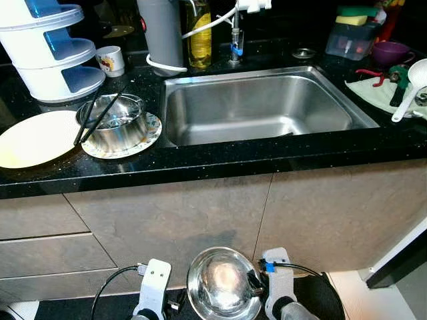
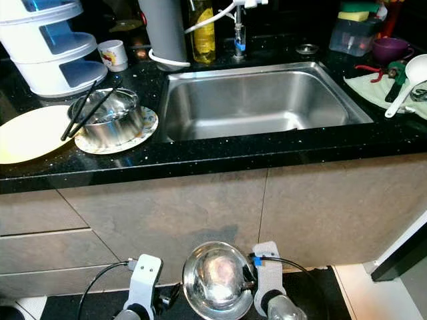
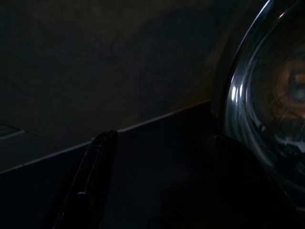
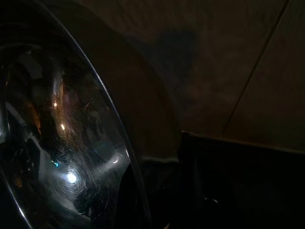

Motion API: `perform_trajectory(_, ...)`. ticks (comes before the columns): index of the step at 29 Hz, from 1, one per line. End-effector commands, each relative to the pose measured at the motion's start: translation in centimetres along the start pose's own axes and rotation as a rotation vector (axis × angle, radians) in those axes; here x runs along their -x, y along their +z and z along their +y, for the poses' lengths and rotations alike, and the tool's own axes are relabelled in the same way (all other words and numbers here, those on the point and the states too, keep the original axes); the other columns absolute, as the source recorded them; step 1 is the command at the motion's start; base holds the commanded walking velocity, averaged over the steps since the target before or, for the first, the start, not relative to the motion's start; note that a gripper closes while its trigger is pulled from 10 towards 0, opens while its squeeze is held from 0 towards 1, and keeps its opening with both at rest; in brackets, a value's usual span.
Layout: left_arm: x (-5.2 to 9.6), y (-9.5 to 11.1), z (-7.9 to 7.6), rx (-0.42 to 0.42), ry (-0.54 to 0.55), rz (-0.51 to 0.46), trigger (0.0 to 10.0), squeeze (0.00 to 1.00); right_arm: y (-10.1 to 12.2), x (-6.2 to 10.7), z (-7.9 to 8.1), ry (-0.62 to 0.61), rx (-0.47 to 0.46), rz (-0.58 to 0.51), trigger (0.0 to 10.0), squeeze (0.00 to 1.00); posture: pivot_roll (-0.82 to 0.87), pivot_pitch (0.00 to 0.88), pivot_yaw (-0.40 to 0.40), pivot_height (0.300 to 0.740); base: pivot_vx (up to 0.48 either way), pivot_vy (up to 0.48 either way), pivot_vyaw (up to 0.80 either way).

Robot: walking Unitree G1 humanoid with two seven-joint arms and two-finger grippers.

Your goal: Kitchen organization

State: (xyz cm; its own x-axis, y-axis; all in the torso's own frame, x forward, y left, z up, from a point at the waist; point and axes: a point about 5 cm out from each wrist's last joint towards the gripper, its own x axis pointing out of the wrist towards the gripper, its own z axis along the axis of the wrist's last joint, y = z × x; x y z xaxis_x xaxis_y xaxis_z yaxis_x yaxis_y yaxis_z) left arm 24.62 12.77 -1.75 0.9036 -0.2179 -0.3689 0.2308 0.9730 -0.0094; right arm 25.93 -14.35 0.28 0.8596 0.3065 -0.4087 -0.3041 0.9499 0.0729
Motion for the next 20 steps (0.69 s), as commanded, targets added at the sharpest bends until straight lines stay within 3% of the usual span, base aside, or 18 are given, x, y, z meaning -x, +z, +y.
perform_trajectory(1,0.5,-0.8,-0.1,0.012,-0.01,0.015,10.0,0.0,-0.3,0.1,0.6,0.025,0.028,0.019,10.0,0.0,-0.22,0.173,0.047,0.74,0.0,0.0,0.0)
perform_trajectory(8,1.2,-1.5,0.6,0.066,0.053,0.011,10.0,0.0,-0.3,0.3,0.3,-0.019,0.068,-0.005,10.0,0.0,-0.23,0.167,0.042,0.74,0.0,0.0,0.0)
perform_trajectory(16,1.3,-2.0,0.5,0.041,0.058,0.042,10.0,0.0,-0.3,0.5,0.1,-0.047,0.108,-0.001,10.0,0.0,-0.23,0.161,0.028,0.74,0.0,0.0,0.0)
perform_trajectory(20,1.2,-1.6,0.1,0.041,0.067,0.017,10.0,0.0,-0.1,0.7,-0.4,-0.044,0.172,-0.009,10.0,0.0,-0.23,0.147,-0.012,0.74,0.0,0.0,0.0)
